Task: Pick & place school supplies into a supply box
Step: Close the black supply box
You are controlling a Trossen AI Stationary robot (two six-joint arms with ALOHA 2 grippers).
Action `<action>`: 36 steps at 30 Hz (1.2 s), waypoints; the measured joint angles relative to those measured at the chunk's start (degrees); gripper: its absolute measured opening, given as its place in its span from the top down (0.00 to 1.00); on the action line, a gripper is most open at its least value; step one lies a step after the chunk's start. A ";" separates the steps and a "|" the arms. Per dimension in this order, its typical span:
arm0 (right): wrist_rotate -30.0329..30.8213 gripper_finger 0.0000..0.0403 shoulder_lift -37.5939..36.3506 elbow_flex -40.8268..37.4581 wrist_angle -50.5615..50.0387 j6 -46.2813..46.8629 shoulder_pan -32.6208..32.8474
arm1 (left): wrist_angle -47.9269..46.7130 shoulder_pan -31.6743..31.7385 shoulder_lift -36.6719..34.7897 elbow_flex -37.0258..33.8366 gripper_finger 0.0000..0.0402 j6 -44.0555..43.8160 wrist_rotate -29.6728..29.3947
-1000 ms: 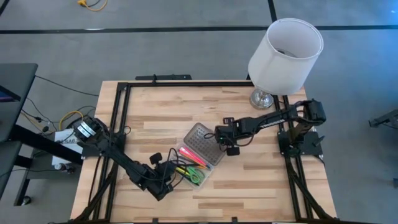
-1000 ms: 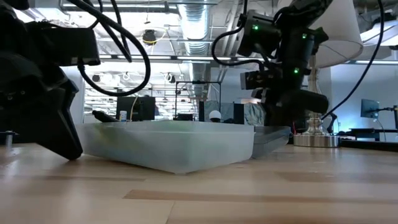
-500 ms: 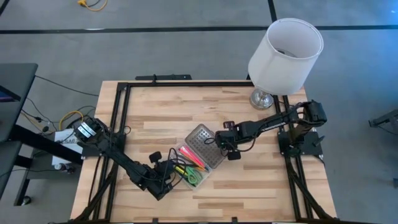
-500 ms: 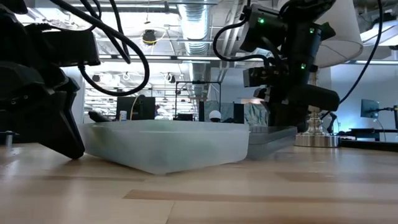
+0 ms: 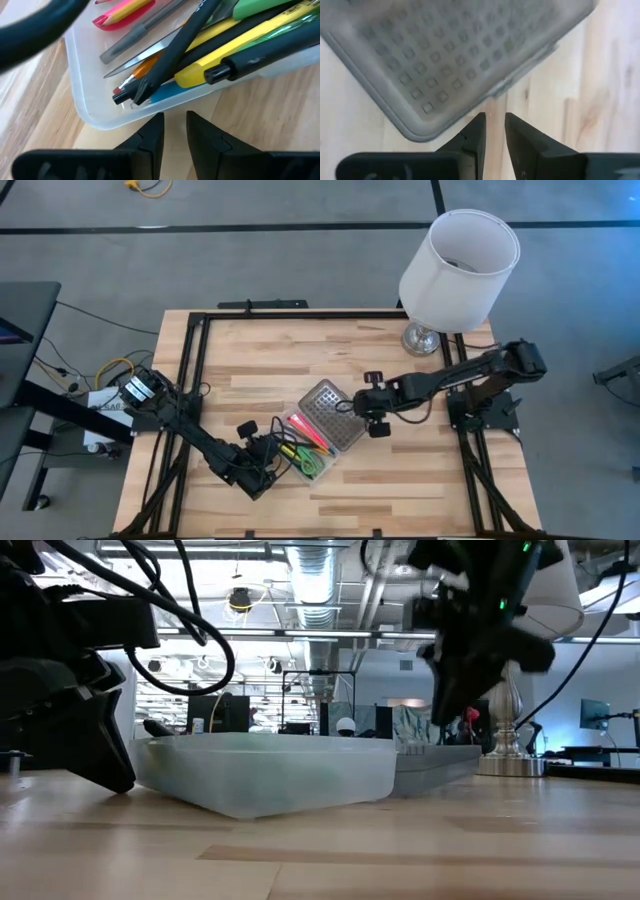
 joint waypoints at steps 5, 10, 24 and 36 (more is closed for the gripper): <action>6.61 0.84 -2.09 0.02 -4.89 0.06 0.30 | 0.06 0.06 0.00 -0.04 0.81 -0.04 0.25; 4.09 0.84 -1.20 -2.24 -1.37 -2.09 -2.35 | 0.23 0.04 0.00 -0.04 0.81 -0.43 0.28; 2.04 0.84 -1.22 -15.99 20.87 -6.62 -8.19 | -2.64 3.03 -0.02 -0.02 0.81 1.54 0.07; -2.84 0.84 0.97 -16.73 24.70 -7.88 -9.30 | -2.67 2.84 0.02 -0.09 0.81 1.48 0.47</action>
